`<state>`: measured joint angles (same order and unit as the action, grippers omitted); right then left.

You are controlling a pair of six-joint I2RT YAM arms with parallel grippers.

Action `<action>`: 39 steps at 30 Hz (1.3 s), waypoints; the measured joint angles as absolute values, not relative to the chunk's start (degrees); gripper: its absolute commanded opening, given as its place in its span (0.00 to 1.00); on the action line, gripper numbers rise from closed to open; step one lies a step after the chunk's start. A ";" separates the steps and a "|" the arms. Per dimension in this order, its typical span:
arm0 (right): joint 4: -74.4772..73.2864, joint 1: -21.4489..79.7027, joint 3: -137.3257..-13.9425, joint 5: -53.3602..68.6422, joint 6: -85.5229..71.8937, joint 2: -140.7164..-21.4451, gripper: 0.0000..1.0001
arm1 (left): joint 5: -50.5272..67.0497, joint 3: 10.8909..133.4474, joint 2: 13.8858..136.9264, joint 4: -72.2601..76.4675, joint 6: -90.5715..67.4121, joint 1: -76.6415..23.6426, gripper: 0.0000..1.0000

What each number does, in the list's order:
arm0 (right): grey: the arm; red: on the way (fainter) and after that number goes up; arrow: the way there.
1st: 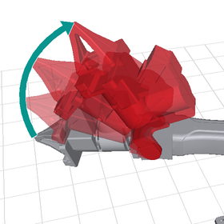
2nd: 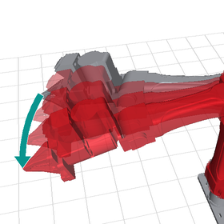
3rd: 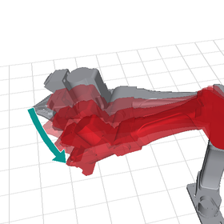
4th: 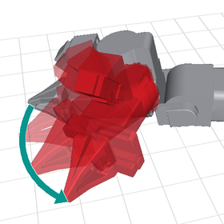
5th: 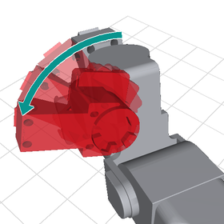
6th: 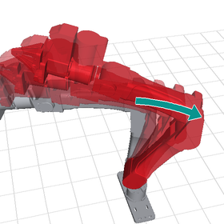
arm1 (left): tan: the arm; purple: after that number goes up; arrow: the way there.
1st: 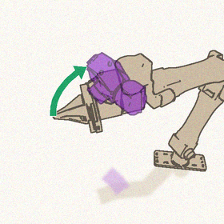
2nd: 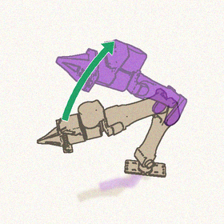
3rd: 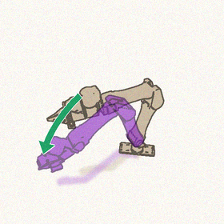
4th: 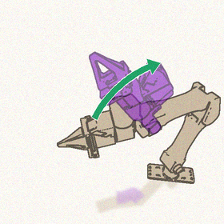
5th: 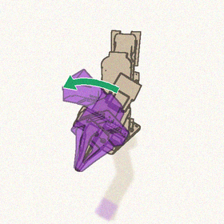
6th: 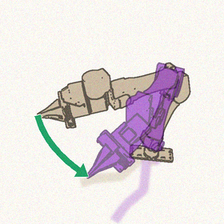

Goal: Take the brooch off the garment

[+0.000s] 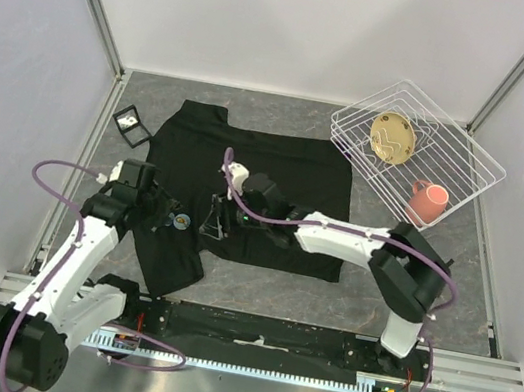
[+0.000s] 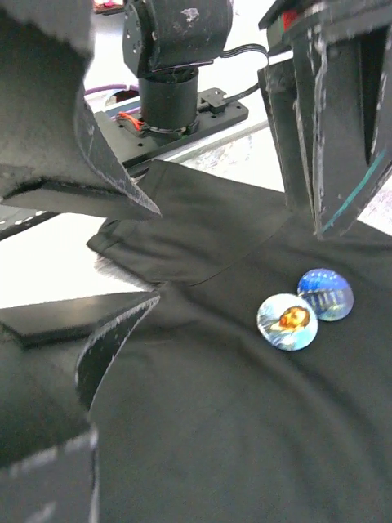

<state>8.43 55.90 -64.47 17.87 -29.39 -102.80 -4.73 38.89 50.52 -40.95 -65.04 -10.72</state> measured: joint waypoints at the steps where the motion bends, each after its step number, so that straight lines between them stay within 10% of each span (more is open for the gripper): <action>1: 9.26 56.25 -65.32 18.11 -29.39 -104.03 0.43 | -3.97 38.35 50.78 -40.58 -65.12 -9.13 0.47; 12: 12.43 56.88 -76.27 21.45 -29.47 -118.32 0.27 | 3.40 35.59 60.51 -36.97 -65.34 -0.78 0.62; 19: 11.25 56.88 -77.93 21.69 -26.85 -122.39 0.24 | 5.10 35.62 66.65 -33.80 -64.90 -0.69 0.46; 39: 11.25 56.12 -77.47 19.92 -24.71 -123.20 0.13 | -12.05 39.22 74.76 -34.24 -58.78 -12.14 0.52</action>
<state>11.25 56.12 -77.47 19.92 -24.71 -123.20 -12.05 39.22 74.76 -34.24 -58.78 -12.14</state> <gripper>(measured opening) 0.142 0.471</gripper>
